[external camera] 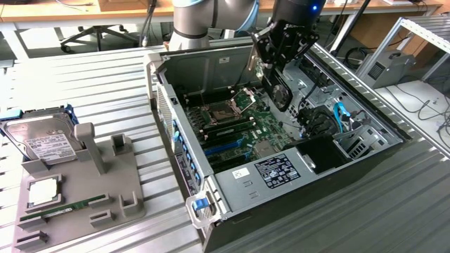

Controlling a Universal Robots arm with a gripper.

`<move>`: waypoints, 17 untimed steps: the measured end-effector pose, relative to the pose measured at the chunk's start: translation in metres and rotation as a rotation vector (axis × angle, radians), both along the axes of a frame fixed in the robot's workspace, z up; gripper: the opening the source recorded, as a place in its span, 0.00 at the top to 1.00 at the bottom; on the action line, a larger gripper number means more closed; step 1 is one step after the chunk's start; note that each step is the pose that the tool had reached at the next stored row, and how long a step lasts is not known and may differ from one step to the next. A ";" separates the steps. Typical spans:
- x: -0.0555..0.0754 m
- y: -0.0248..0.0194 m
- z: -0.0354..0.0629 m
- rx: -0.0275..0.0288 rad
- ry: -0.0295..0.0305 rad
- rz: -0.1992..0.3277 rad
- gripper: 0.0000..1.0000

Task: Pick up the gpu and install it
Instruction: 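Pick up the gpu and move the gpu toward the slot, then insert the gpu into the slot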

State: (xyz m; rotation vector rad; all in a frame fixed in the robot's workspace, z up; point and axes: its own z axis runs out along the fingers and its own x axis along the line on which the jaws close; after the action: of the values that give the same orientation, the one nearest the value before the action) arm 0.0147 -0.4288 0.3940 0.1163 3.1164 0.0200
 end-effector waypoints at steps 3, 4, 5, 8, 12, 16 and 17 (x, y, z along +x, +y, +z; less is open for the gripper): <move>0.004 0.0018 -0.0004 0.0000 0.0000 0.000 0.74; 0.004 0.0020 -0.0007 -0.0001 0.0000 0.000 0.74; 0.004 0.0021 -0.0012 0.0000 -0.0001 0.000 0.74; 0.004 0.0024 -0.0020 -0.0002 0.0000 0.000 0.74; 0.004 0.0025 -0.0022 -0.0002 -0.0001 0.000 0.74; 0.004 0.0026 -0.0022 -0.0002 0.0000 0.000 0.74; 0.004 0.0026 -0.0022 -0.0002 0.0000 0.000 0.74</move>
State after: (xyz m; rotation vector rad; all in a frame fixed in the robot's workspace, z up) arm 0.0186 -0.4263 0.3918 0.1157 3.1164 0.0196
